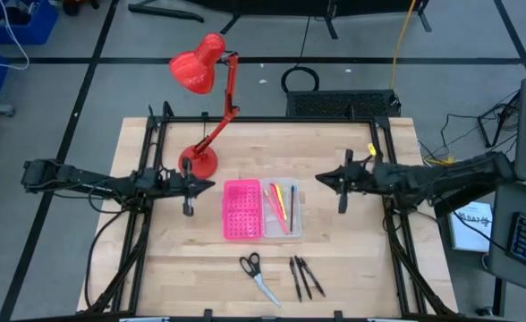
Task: Pick & place school supplies into a supply box
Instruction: Put the right black pen into the pink supply box
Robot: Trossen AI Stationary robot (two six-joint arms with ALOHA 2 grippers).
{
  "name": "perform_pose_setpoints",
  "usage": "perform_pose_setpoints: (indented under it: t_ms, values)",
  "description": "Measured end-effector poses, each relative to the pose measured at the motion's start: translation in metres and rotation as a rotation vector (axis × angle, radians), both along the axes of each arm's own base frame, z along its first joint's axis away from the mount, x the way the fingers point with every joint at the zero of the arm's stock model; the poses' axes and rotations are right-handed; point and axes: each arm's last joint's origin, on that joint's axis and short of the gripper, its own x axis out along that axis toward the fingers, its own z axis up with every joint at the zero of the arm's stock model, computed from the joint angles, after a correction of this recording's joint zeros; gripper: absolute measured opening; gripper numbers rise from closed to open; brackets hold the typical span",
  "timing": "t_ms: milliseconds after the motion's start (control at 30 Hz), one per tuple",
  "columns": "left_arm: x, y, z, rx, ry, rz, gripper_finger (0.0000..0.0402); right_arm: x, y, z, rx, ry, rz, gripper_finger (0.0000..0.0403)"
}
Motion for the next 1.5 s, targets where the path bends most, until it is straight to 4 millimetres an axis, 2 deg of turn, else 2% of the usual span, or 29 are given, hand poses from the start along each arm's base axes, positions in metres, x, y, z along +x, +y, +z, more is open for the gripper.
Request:
perform_pose_setpoints:
  t_ms: [133,200,300,433,533,667,800,900,1033,1133,1333,1500]
  values:
    - [0.000,0.007,0.000,0.028,0.002,0.137,0.0006,0.015,0.025,0.042,0.018,0.230,-0.078,0.0000]
    - [-0.001,0.010,0.002,0.071,-0.012,0.179,0.0006,0.024,0.038,0.054,0.058,0.349,-0.129,0.0000]
    - [-0.001,0.014,0.001,0.086,0.010,0.236,0.0006,0.039,0.058,0.061,0.148,0.498,-0.227,0.0000]
    - [-0.002,0.018,-0.006,0.111,0.093,0.290,0.0008,0.057,0.094,0.060,0.336,0.650,-0.288,0.0000]
    - [-0.002,0.019,-0.008,0.106,0.105,0.307,0.0014,0.071,0.129,0.043,0.461,0.789,-0.305,0.0000]
    - [-0.002,0.019,-0.007,0.035,0.082,0.303,0.0020,0.078,0.170,0.013,0.550,0.866,-0.364,0.0000]
    - [-0.002,0.019,-0.007,-0.067,0.059,0.296,0.0020,0.078,0.200,-0.022,0.613,0.854,-0.533,0.0000]
    - [-0.002,0.017,-0.008,-0.098,0.058,0.256,0.0021,0.079,0.216,-0.045,0.636,0.875,-0.570,0.0009]
    - [-0.001,0.015,-0.008,-0.083,0.069,0.163,0.0021,0.085,0.233,-0.070,0.675,0.954,-0.548,0.0049]
    - [-0.001,0.014,-0.008,-0.052,0.075,0.140,0.0021,0.090,0.239,-0.082,0.719,0.991,-0.532,0.0092]
    - [-0.001,0.014,-0.008,-0.009,0.078,0.140,0.0021,0.100,0.245,-0.088,0.815,1.016,-0.475,0.0168]
    - [-0.001,0.014,-0.008,0.025,0.082,0.149,0.0021,0.097,0.243,-0.090,0.786,1.038,-0.515,0.0176]
